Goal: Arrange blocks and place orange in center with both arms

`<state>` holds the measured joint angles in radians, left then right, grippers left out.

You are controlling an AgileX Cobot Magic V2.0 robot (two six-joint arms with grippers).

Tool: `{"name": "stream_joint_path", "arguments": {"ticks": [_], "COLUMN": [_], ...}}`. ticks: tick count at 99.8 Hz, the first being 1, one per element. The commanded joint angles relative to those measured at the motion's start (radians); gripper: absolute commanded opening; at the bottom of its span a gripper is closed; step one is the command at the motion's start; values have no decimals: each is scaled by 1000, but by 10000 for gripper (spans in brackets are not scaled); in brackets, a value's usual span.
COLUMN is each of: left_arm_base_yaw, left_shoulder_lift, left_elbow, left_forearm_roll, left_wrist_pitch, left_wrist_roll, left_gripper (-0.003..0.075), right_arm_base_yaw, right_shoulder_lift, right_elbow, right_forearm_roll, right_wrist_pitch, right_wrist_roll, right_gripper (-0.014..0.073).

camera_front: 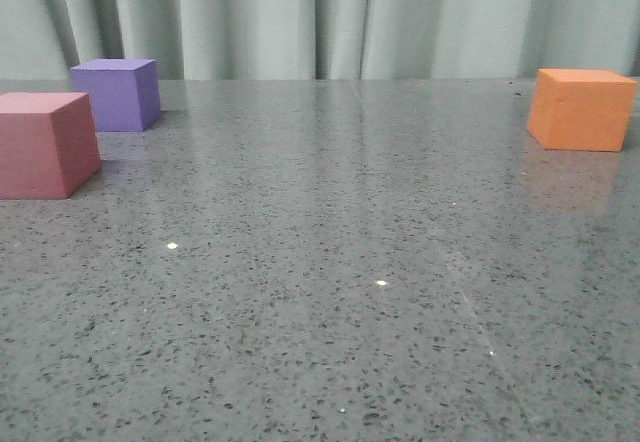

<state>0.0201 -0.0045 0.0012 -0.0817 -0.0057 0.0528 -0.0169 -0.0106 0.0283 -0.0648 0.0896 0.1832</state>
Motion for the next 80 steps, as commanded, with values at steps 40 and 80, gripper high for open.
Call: {"name": "stream_joint_path", "arguments": {"ticks": [40, 80], "left_arm_base_yaw": [-3, -3], "left_shoulder_lift": [-20, 188], "left_elbow": [-160, -485], "left_forearm_roll": [-8, -8], "left_wrist_pitch": [80, 216], "left_wrist_roll": [-2, -1], "left_gripper": [-20, -20], "right_arm_base_yaw": [-6, -6], "right_shoulder_lift": [3, 247], "right_elbow": [-157, -527], "right_forearm_roll": [53, 53], "right_wrist_pitch": [-20, 319], "right_wrist_roll": [-6, -6], "right_gripper": [-122, -120]}}
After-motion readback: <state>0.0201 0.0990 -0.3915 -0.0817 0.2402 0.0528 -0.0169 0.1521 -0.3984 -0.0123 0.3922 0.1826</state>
